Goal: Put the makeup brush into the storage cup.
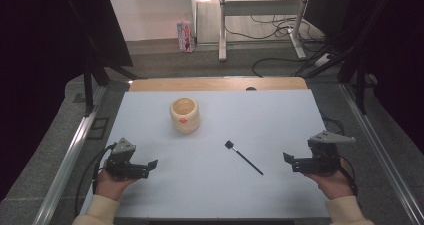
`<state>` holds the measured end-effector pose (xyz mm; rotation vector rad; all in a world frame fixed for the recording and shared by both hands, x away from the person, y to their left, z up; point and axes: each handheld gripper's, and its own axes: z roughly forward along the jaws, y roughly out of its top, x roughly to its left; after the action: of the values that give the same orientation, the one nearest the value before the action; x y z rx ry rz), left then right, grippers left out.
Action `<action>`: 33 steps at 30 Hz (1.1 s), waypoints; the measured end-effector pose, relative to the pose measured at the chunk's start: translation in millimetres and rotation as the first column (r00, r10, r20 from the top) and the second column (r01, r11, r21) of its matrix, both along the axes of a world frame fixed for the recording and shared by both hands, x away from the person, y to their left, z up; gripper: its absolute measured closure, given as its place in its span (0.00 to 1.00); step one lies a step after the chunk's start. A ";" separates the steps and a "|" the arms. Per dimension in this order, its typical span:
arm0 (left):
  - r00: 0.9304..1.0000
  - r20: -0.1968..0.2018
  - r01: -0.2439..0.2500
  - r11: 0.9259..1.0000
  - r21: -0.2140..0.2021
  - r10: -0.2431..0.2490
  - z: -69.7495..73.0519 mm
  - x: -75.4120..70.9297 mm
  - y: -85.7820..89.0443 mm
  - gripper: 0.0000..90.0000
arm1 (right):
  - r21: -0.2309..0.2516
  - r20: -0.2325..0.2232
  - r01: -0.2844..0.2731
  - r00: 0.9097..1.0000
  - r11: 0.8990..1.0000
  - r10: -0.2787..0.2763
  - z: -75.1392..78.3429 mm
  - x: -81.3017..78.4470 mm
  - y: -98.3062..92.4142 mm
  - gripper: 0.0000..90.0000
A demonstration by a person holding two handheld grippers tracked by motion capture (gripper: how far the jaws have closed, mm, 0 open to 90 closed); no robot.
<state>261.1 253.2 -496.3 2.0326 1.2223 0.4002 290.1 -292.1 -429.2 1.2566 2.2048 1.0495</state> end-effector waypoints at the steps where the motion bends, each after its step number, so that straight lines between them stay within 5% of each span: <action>1: 1.000 -0.001 0.001 1.000 0.001 -0.001 -0.1 0.1 -0.2 0.02 | 0.000 0.000 0.000 1.000 1.000 0.000 0.0 0.0 0.0 0.01; 19: 1.000 -0.004 0.005 1.000 0.000 -0.005 -0.1 0.4 0.9 0.02 | 0.007 -0.002 -0.059 0.998 0.998 0.059 31.8 15.1 46.0 0.00; 25: 1.000 -0.007 0.005 1.000 -0.003 -0.005 -0.4 0.6 1.6 0.02 | 0.044 -0.047 -0.101 0.994 0.994 0.103 41.3 29.2 78.2 0.00; 33: 1.000 -0.004 0.002 1.000 -0.007 -0.002 -0.8 0.4 1.1 0.02 | -0.022 -0.076 -0.162 0.984 0.987 0.160 45.6 35.7 111.7 0.00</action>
<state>261.4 254.3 -497.1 2.0291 1.2220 0.3908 325.8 -180.4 -383.6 1.1384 2.4026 1.0430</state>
